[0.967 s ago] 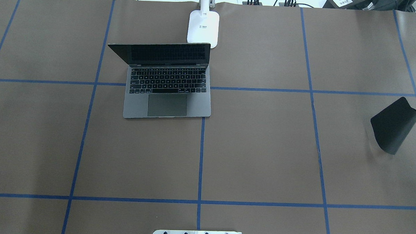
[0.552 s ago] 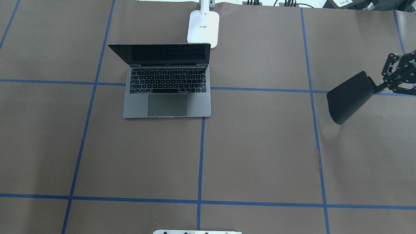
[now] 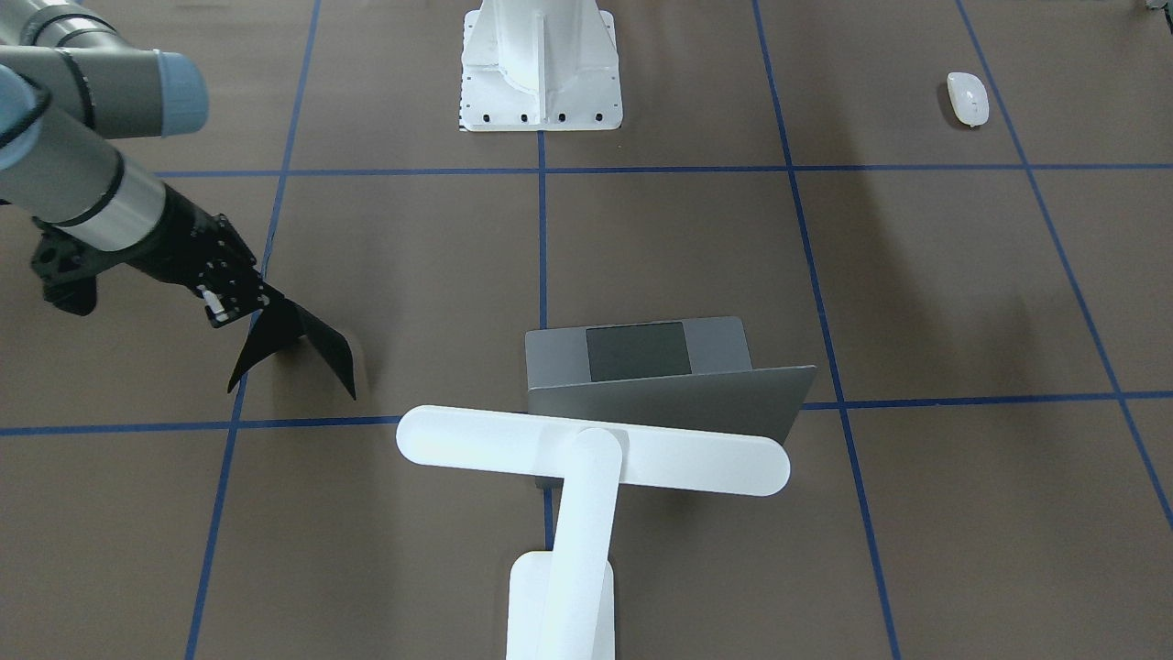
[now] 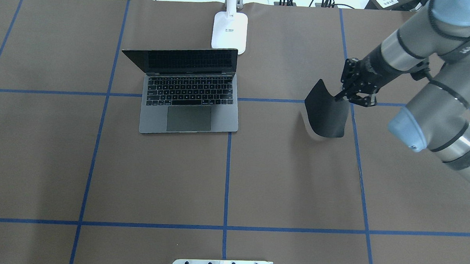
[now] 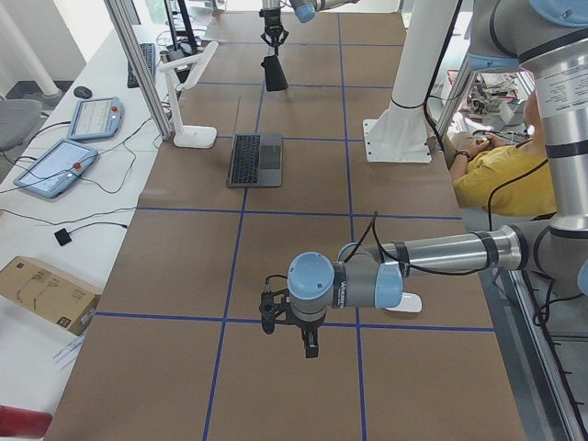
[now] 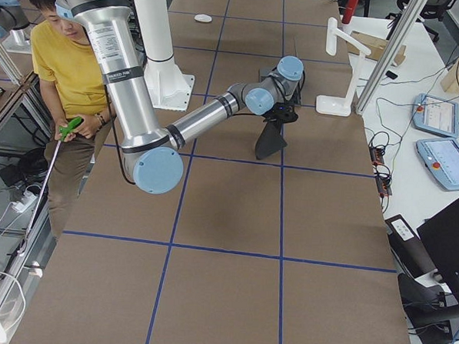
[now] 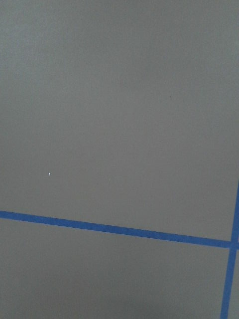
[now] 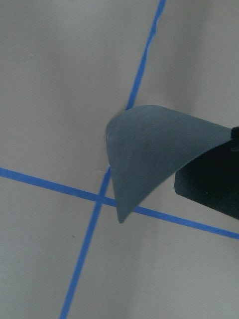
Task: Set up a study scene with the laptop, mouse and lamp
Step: 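Carry the dark object with the right gripper toward the laptop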
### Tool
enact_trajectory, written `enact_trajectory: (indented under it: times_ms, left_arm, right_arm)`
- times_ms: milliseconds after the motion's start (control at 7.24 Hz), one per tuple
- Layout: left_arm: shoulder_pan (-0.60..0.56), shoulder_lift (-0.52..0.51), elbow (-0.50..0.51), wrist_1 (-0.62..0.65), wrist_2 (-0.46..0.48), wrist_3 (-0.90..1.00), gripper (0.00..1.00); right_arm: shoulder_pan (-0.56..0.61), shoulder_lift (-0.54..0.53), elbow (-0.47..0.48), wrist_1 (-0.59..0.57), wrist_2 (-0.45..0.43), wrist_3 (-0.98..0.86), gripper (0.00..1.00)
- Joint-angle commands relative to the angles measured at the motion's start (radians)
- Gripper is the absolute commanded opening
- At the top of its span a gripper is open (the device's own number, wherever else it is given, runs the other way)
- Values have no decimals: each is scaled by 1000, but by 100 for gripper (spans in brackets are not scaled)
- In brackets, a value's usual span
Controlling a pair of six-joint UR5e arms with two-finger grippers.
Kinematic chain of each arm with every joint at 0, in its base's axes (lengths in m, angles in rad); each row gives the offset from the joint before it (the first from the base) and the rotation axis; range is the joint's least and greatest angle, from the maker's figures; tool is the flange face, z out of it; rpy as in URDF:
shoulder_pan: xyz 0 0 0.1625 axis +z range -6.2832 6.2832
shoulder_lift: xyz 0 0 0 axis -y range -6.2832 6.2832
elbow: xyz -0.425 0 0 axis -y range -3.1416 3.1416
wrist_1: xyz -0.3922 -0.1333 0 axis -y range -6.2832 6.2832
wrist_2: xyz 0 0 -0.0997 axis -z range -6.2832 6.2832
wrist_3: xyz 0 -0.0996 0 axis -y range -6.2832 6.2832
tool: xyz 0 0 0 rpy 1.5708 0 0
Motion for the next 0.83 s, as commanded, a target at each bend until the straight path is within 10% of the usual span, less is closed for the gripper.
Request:
enact_trajectory:
  times_ms: [0,691]
  left_arm:
    - [0,0,1,0,0,-1,100]
    - [0,-2,-3,0,-1,-1,100]
  right_arm:
    - [-121,86,8,11,-160,137,0]
    - [-137,94,-81,13,-289,102,0]
